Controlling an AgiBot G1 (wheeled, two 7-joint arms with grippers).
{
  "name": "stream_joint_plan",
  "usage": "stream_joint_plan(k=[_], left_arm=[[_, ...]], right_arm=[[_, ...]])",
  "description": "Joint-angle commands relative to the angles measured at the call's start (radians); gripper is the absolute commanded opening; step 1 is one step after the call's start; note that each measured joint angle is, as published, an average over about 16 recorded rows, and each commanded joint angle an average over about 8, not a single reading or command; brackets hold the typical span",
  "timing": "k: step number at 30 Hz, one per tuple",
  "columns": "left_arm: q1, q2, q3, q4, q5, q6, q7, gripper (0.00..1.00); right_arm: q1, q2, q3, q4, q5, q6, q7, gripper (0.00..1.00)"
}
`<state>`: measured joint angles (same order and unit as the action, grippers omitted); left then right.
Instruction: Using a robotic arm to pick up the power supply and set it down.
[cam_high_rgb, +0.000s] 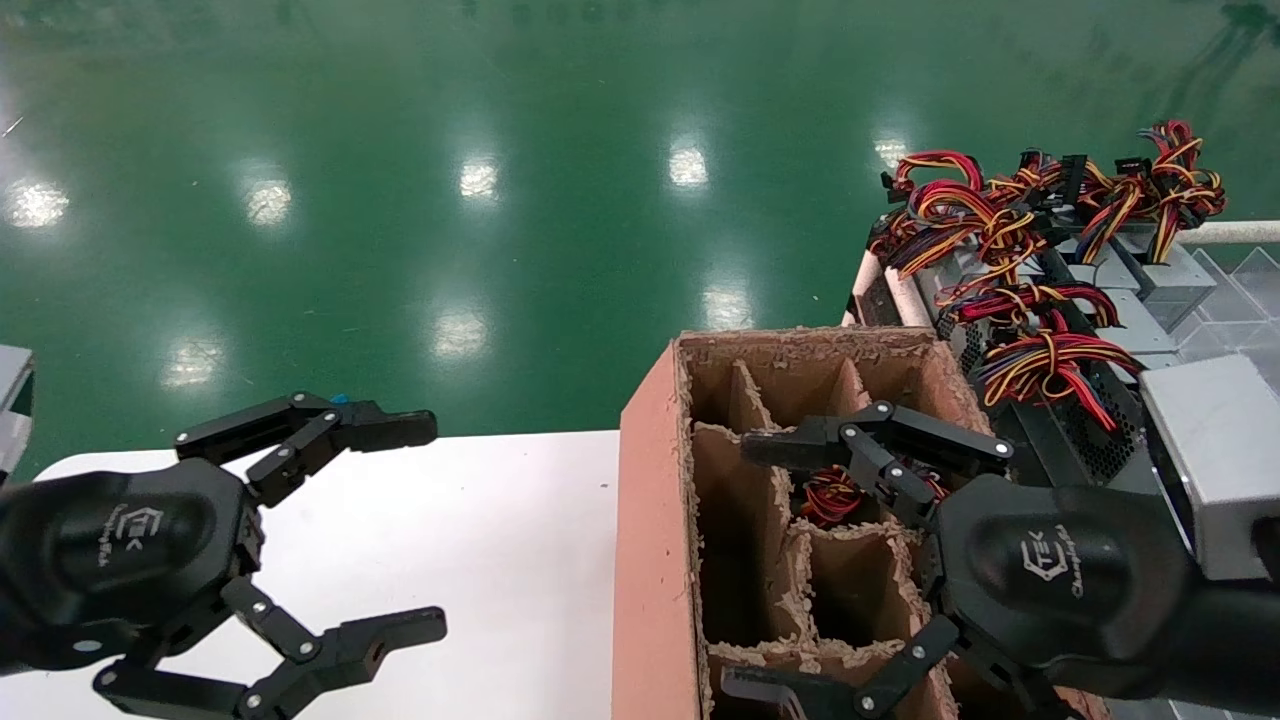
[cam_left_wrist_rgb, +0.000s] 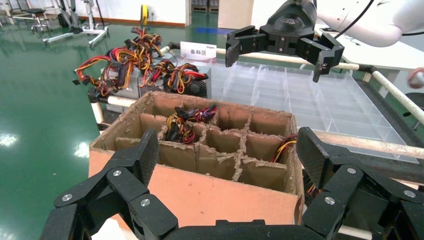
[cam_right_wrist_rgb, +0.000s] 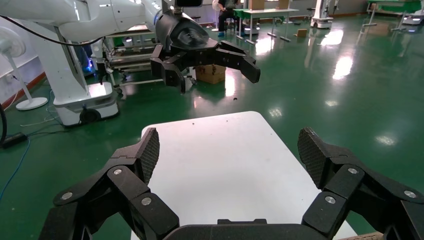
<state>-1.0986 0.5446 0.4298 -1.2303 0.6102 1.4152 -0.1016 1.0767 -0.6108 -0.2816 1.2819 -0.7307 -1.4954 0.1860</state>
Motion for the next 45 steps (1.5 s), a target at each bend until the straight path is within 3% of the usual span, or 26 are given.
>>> stream_joint_plan(k=[1, 19, 27, 36, 45], left_arm=[[0.0, 0.0, 0.0, 0.0, 0.0, 0.0, 0.0, 1.0], [0.0, 0.0, 0.0, 0.0, 0.0, 0.0, 0.0, 0.98], [0.0, 0.0, 0.0, 0.0, 0.0, 0.0, 0.0, 0.0], [0.0, 0.0, 0.0, 0.0, 0.0, 0.0, 0.0, 0.0], [0.0, 0.0, 0.0, 0.0, 0.0, 0.0, 0.0, 0.0]], right_arm=[[0.0, 0.0, 0.0, 0.0, 0.0, 0.0, 0.0, 1.0], [0.0, 0.0, 0.0, 0.0, 0.0, 0.0, 0.0, 1.0], [0.0, 0.0, 0.0, 0.0, 0.0, 0.0, 0.0, 1.0], [0.005, 0.018, -0.008, -0.004, -0.026, -0.014, -0.002, 1.0], [0.027, 0.144, -0.086, 0.018, -0.127, -0.08, 0.085, 1.0]])
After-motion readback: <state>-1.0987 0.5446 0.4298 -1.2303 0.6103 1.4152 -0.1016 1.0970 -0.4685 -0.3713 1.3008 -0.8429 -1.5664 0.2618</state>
